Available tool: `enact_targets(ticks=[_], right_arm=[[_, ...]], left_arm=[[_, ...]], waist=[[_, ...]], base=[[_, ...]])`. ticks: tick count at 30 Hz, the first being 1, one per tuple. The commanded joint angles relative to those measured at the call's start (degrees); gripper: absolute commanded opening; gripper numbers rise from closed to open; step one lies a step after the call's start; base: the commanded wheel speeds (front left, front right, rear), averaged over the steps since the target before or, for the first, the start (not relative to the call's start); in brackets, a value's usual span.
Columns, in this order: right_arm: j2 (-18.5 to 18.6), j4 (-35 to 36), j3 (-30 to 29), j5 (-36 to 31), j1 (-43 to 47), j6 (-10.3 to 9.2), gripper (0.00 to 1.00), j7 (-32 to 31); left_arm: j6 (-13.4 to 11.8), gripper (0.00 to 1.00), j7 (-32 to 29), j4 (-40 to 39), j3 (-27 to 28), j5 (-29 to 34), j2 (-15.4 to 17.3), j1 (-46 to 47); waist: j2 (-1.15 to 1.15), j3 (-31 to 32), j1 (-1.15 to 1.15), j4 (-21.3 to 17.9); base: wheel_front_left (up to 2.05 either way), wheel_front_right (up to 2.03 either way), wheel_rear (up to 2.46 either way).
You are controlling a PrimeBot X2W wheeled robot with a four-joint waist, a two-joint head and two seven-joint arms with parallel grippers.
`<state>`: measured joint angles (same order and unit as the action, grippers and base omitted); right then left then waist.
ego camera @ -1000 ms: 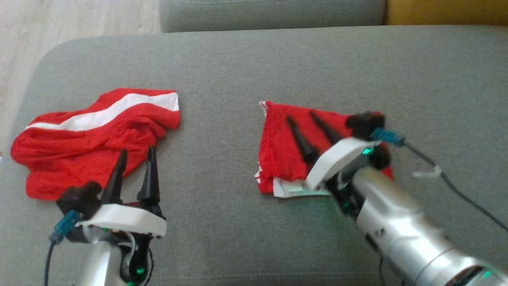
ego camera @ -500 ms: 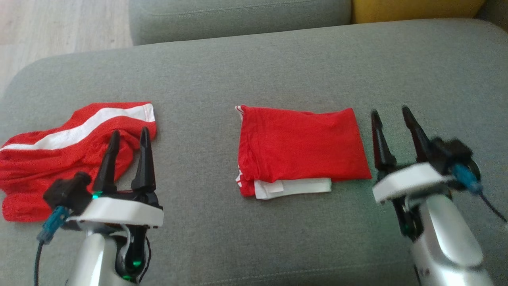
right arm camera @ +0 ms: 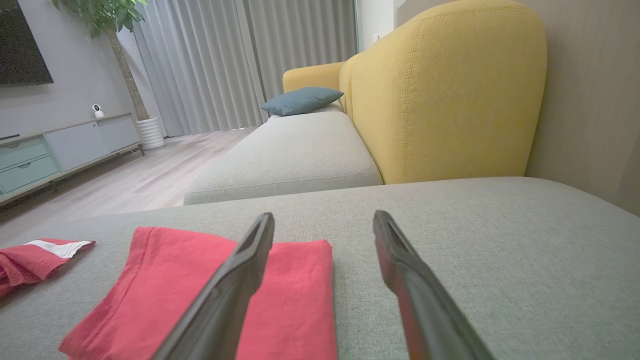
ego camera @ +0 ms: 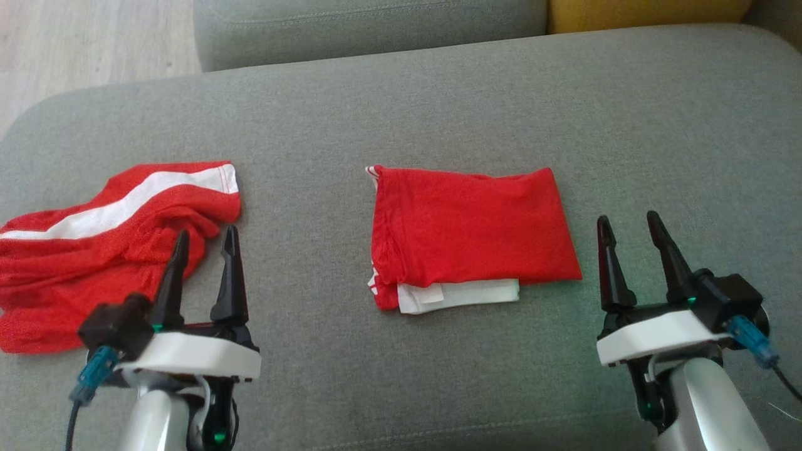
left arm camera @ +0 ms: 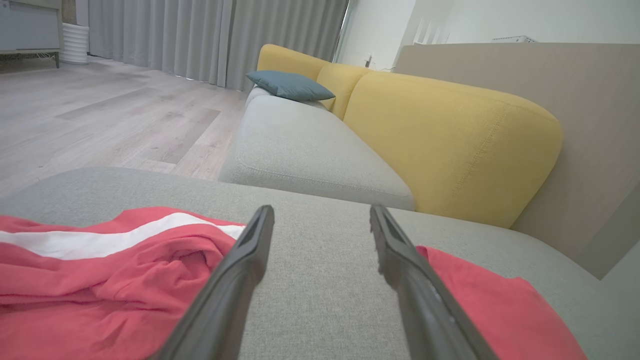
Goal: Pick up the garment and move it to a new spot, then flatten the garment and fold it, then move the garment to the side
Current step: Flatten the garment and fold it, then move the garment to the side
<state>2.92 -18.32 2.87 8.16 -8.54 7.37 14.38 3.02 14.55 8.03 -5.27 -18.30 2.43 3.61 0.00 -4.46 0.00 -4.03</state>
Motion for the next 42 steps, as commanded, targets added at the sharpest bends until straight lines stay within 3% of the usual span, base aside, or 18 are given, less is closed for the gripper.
enact_targets(ticks=[1,14,26,36,42], right_arm=[[0.0,2.2,1.3,0.2,-1.2,0.12,1.00,0.6],[0.0,-0.1,1.6,0.1,-1.6,0.12,1.00,0.6],[0.0,-12.7,0.0,3.5,-7.6,0.12,1.00,-1.3],[0.0,-25.3,0.9,10.5,-16.8,0.12,1.00,-3.0],[0.0,-31.4,1.4,10.0,-21.1,0.12,1.00,-2.5]], left_arm=[[-0.2,1.00,0.4,-2.3,1.4,0.4,0.4,1.6],[-0.3,1.00,0.4,-3.1,0.8,1.1,0.4,1.2],[0.4,1.00,0.4,-3.2,0.1,1.3,0.4,2.7],[1.6,1.00,0.4,-2.5,-0.7,1.7,0.4,5.4],[2.0,1.00,0.4,-2.3,-0.8,1.8,0.4,6.7]], waist=[[0.00,0.1,0.00,0.1],[0.00,0.2,0.00,0.7],[0.00,-3.1,0.00,3.1],[0.00,-8.1,0.00,6.2],[0.00,-9.9,0.00,7.2]], base=[[0.00,0.00,0.00],[0.00,0.00,0.00],[0.00,0.00,0.00],[0.00,0.00,0.00],[0.00,0.00,0.00]])
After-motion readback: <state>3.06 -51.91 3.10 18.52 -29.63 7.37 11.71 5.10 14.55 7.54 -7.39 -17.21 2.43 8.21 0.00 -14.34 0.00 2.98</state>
